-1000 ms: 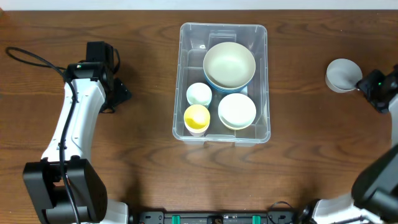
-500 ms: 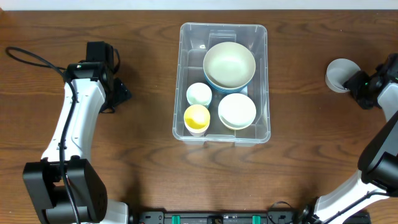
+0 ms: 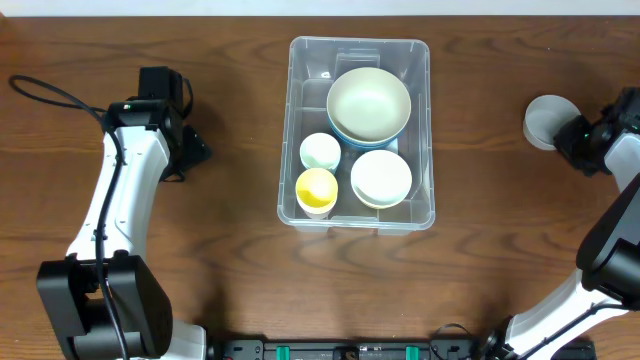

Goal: Pack container
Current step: 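Grasp the light blue bowl's rim with the right gripper, then carry the light blue bowl and lower it onto the white bowl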

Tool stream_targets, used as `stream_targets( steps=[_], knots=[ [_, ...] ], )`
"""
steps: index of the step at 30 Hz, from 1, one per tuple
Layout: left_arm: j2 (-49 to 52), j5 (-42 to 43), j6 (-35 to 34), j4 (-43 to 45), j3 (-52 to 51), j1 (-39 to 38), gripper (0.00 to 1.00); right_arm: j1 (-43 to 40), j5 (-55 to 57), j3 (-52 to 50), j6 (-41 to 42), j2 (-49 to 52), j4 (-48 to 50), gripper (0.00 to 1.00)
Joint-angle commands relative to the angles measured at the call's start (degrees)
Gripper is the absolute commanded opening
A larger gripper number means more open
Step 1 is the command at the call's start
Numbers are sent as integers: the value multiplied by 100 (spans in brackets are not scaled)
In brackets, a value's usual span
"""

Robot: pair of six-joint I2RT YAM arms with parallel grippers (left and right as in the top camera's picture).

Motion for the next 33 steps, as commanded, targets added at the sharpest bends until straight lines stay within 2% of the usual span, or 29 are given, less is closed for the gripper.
stream_targets(
  steps=[1, 6, 9, 17, 22, 26, 33],
  knots=[
    [-22, -70, 15, -11, -9, 9, 98, -28, 39, -13, 0, 35, -4, 15],
    [-22, -70, 17, -11, -9, 9, 98, -31, 37, -13, -2, 39, -46, 10],
    [-22, -70, 15, -9, -9, 9, 98, -28, -177, -13, -157, 39, -79, 1],
    [-22, -70, 17, -11, -11, 9, 98, 186, -977, -11, -704, -280, -96, 1],
    [-22, -70, 15, -11, -9, 9, 98, 577, -1189, -11, -1147, -1196, -219, 1],
    [-22, -70, 15, -11, -9, 9, 98, 1049, -1200, -9, -1379, -2326, -470, 1],
    [-22, -70, 15, -11, -9, 9, 98, 2450, -505, -11, -1443, -3904, -999, 1]
  ],
)
